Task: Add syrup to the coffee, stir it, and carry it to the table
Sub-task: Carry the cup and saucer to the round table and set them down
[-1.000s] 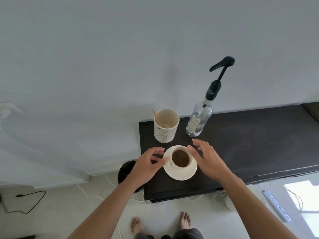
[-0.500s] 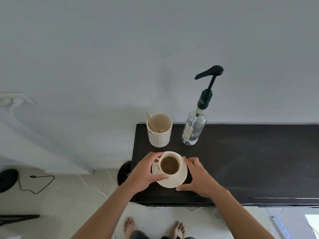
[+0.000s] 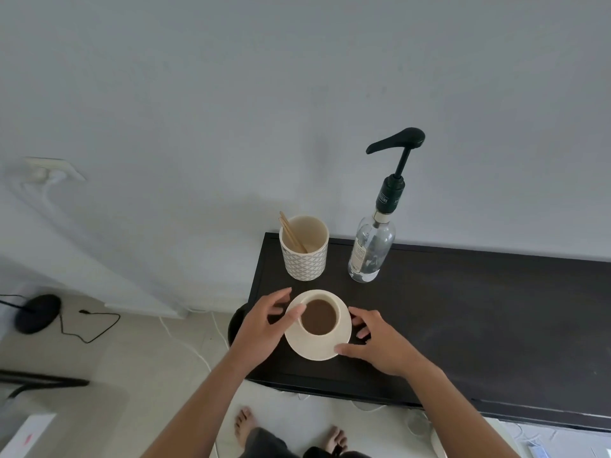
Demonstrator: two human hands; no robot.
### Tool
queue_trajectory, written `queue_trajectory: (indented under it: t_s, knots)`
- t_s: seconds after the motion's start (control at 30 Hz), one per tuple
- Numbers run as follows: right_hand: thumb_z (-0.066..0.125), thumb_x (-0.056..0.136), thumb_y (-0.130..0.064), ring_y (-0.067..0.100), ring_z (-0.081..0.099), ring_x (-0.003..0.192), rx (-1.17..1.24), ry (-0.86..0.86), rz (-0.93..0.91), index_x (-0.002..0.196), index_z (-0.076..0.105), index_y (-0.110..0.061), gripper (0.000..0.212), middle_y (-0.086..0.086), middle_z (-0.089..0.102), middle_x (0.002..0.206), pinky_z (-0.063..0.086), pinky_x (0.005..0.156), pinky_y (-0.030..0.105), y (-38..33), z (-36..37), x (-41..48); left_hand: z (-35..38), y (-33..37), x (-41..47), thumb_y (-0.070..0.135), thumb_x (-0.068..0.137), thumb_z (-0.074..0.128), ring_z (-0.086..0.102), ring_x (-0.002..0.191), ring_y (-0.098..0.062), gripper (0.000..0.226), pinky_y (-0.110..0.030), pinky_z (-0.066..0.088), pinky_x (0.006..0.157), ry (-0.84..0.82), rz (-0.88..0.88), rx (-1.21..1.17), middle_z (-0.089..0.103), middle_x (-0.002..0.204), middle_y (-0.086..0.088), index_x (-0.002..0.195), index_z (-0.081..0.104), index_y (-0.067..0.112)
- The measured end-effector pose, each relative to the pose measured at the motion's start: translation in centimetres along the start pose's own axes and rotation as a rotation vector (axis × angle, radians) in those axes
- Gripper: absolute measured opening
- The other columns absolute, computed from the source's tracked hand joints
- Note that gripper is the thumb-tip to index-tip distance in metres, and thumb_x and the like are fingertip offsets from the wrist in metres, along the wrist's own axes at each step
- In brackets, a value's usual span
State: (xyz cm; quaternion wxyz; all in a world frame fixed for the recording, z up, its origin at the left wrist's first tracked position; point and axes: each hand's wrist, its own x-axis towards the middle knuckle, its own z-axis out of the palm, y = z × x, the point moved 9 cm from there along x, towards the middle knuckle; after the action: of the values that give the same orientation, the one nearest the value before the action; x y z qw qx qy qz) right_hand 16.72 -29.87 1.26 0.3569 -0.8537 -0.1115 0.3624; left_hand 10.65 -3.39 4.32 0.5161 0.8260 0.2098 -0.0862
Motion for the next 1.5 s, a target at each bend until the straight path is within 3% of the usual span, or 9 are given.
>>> queue_trajectory:
  t_s: [0.13,0.23,0.4,0.63,0.8,0.9,1.1,1.27,1.5]
  knots:
    - [0.069,0.104,-0.067,0.012,0.077,0.113,0.191,0.067,0.102,0.127,0.074,-0.027,0.047,-0.005,0.079,0.125,0.068,0.102,0.04,0.9,-1.4,0.4,0.6,-1.9,-0.8,0.102,0.08,0.061,0.072,0.126,-0.017,0.11,-0.049,0.062,0.112,0.027,-0.222,-0.107,0.073,0.132,0.012,0.166,0.05,0.034]
    - [0.066,0.099,-0.079,0.013,0.08,0.109,0.36,0.083,0.24,0.111,0.083,-0.022,0.061,-0.001,0.084,0.117,0.073,0.09,0.037,1.3,-1.4,0.4,1.5,-2.8,-1.7,0.096,0.083,0.067,0.074,0.117,-0.016,0.097,-0.038,0.067,0.095,0.02,-0.378,-0.25,0.073,0.129,0.011,0.156,0.058,0.032]
    - [0.077,0.085,-0.086,0.013,0.081,0.105,0.385,0.094,0.269,0.099,0.085,-0.022,0.066,-0.002,0.083,0.114,0.073,0.074,0.03,0.5,-1.3,0.7,2.3,-2.9,-2.1,0.08,0.087,0.079,0.075,0.119,-0.02,0.045,-0.048,0.067,0.106,0.02,-0.43,-0.342,0.078,0.126,0.008,0.105,0.075,0.039]
    - [0.083,0.08,-0.082,0.015,0.08,0.105,0.425,0.063,0.281,0.092,0.085,-0.023,0.06,-0.005,0.082,0.109,0.075,0.077,0.035,0.6,-0.9,1.7,2.2,-3.1,-2.2,0.069,0.088,0.087,0.077,0.12,-0.022,0.059,-0.046,0.069,0.104,0.059,-0.461,-0.422,0.083,0.127,0.002,0.127,0.082,0.024]
    - [0.077,0.05,-0.097,0.017,0.081,0.102,0.439,0.084,0.257,0.09,0.087,-0.017,0.091,0.002,0.084,0.106,0.074,0.073,0.031,0.9,-0.8,1.6,2.6,-3.4,-2.8,0.063,0.089,0.089,0.077,0.121,-0.022,0.053,-0.046,0.071,0.101,0.086,-0.477,-0.489,0.083,0.126,0.0,0.124,0.084,0.023]
    - [0.076,0.053,-0.1,0.024,0.082,0.105,0.419,0.079,0.248,0.097,0.089,-0.007,0.104,0.015,0.085,0.111,0.075,0.079,0.034,1.0,-0.7,1.8,2.8,-3.5,-3.1,0.059,0.09,0.09,0.078,0.12,-0.022,0.051,-0.045,0.071,0.099,0.103,-0.479,-0.544,0.085,0.122,0.0,0.123,0.084,0.021]
    - [0.065,0.042,-0.116,0.044,0.076,0.119,0.34,0.06,0.184,0.115,0.077,0.01,0.145,0.028,0.078,0.122,0.062,0.11,0.061,0.1,-0.1,1.2,2.8,-4.2,-4.0,0.056,0.088,0.094,0.082,0.118,-0.023,0.057,-0.047,0.071,0.1,0.091,-0.484,-0.635,0.088,0.119,-0.001,0.127,0.081,0.017]
    - [0.066,0.046,-0.115,0.039,0.078,0.114,0.351,0.058,0.151,0.111,0.079,0.006,0.138,0.02,0.083,0.111,0.063,0.109,0.058,-1.4,1.5,0.7,1.5,-5.4,-5.3,0.056,0.089,0.092,0.083,0.119,-0.025,0.059,-0.049,0.07,0.103,0.085,-0.462,-0.668,0.088,0.121,-0.003,0.129,0.081,0.014]
    - [0.072,0.056,-0.106,0.014,0.085,0.099,0.402,-0.01,0.102,0.088,0.091,-0.025,0.089,-0.001,0.09,0.095,0.071,0.096,0.034,-5.2,5.1,-0.3,-1.7,-7.2,-8.3,0.056,0.092,0.09,0.079,0.126,-0.029,0.059,-0.049,0.07,0.103,0.101,-0.437,-0.723,0.086,0.126,-0.006,0.13,0.081,0.011]
